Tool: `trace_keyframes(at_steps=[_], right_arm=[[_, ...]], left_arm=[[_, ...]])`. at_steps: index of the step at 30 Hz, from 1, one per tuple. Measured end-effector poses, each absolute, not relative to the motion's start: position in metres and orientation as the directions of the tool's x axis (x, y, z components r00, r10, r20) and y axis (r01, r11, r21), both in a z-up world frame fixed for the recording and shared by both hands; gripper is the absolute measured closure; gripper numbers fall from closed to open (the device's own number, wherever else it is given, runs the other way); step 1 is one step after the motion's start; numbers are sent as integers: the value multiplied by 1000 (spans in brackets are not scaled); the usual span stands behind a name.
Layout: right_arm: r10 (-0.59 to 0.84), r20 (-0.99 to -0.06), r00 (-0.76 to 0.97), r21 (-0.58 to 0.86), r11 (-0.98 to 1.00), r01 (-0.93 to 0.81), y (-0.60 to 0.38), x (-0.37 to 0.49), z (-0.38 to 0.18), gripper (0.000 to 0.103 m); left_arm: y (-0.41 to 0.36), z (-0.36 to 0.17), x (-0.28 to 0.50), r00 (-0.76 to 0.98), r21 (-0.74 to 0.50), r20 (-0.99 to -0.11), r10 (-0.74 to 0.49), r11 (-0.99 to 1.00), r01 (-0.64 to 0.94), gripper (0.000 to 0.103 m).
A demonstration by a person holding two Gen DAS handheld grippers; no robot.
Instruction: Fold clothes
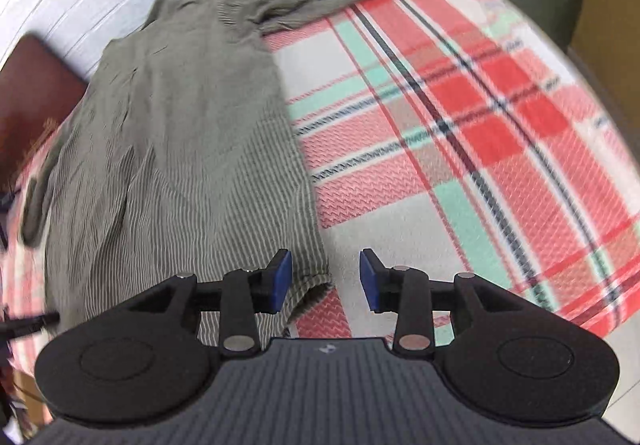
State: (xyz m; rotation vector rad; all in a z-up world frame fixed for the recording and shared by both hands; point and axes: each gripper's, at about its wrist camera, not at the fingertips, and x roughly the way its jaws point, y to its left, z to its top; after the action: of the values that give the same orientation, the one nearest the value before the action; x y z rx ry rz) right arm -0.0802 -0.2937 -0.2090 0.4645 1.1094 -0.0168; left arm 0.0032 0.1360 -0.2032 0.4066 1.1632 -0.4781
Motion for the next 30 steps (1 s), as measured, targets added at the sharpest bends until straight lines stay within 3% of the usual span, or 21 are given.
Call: trace_keyframes(at_steps=[9,12,20,24,26,28,30], right_arm=[[269,-854,444,419,863,282,-299,-76,-223,63],[272,-861,431,407,875,261,-296,-74,-222,98],[186,-892,411,317,907,277,-303,-86,-217,98],[143,-907,396,260,930,259,-295,-84,-220,98],[128,-910,393,238,940,245,-294,-85,-216,95],[89,-912,400,202,947,250,-295,-90,-208,82],[77,-891,447,205,947,246,-293,-99,-191,82]], left_arm=[[154,-199,-6,338,63,-931,-136,854,516,103],[152,-201,-6,343,85,-932,-117,849,521,101],[155,-205,-6,354,123,-931,-90,836,534,87],[159,-203,-7,364,133,-928,-82,838,529,67],[164,-199,-10,370,137,-925,-83,836,531,59],[171,-190,-14,385,143,-919,-86,837,528,50],[176,-176,-21,393,130,-913,-106,840,527,50]])
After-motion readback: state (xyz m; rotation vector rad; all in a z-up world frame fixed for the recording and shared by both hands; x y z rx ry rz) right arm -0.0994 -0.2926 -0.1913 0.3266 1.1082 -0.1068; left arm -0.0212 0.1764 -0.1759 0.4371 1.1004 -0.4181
